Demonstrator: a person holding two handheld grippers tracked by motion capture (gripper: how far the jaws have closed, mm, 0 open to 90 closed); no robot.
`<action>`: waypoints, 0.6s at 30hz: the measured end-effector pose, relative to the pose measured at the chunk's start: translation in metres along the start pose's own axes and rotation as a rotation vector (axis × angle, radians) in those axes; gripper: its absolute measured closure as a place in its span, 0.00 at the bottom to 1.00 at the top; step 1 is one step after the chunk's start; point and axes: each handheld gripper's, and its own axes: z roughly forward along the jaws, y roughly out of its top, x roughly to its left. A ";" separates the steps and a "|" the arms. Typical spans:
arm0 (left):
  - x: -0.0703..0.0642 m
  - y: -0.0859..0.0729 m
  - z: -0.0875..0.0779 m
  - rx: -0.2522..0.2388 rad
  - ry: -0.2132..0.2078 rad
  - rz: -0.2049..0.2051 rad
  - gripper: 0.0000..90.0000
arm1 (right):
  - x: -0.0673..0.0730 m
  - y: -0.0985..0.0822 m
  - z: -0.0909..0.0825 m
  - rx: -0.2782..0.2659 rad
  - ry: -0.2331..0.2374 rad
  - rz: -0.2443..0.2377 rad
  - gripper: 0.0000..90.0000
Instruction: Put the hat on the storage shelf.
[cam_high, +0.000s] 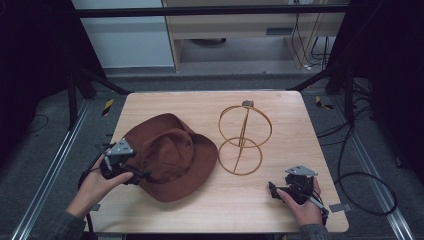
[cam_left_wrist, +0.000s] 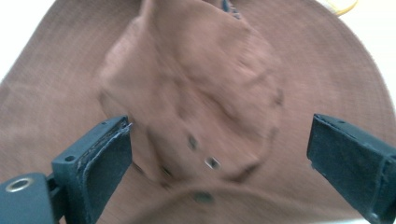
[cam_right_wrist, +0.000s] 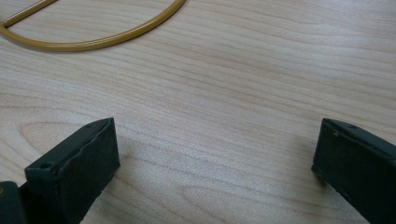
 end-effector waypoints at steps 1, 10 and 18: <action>0.002 0.006 0.002 0.007 0.005 0.011 0.07 | 0.000 0.000 0.000 0.000 0.000 0.000 0.00; 0.014 0.035 0.021 0.081 -0.015 0.026 0.07 | 0.000 0.000 0.000 -0.001 0.004 -0.001 0.01; 0.023 0.037 0.034 0.133 -0.006 0.009 0.07 | 0.001 0.000 0.000 -0.003 0.008 0.002 0.01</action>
